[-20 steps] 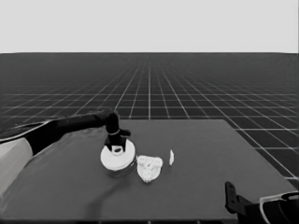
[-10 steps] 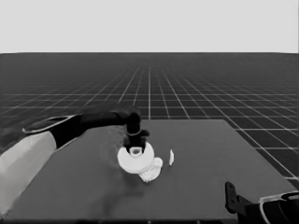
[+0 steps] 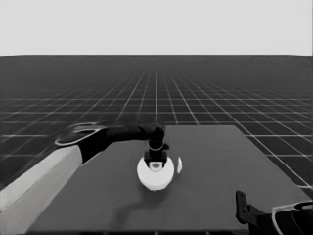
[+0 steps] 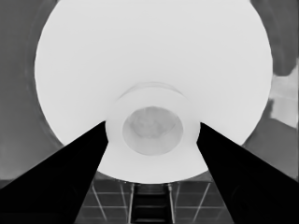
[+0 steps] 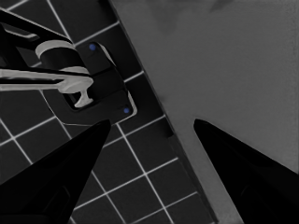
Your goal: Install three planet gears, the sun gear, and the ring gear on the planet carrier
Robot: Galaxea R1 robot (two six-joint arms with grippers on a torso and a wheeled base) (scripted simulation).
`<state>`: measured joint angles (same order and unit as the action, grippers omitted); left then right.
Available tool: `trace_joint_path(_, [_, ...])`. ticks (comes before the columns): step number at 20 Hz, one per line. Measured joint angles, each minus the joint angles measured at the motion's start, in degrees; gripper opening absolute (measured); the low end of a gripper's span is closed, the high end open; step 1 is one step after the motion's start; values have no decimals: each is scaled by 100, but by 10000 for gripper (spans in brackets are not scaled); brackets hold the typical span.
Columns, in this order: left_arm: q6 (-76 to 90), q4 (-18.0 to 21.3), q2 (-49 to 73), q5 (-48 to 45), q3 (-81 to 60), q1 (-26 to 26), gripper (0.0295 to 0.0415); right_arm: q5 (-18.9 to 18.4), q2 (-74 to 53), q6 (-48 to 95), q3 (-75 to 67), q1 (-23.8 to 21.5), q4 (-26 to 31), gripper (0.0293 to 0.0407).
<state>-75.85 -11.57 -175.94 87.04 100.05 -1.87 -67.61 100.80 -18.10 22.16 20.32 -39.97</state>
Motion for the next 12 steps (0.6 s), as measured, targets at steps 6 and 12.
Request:
trace_joint_path(6, [72,-170,-36,-65,128,-183,348,0,0,0,0,0,0,385])
trace_joint_path(12, [210,-174,-37,-70,130,-204,348,0,0,0,0,0,0,385])
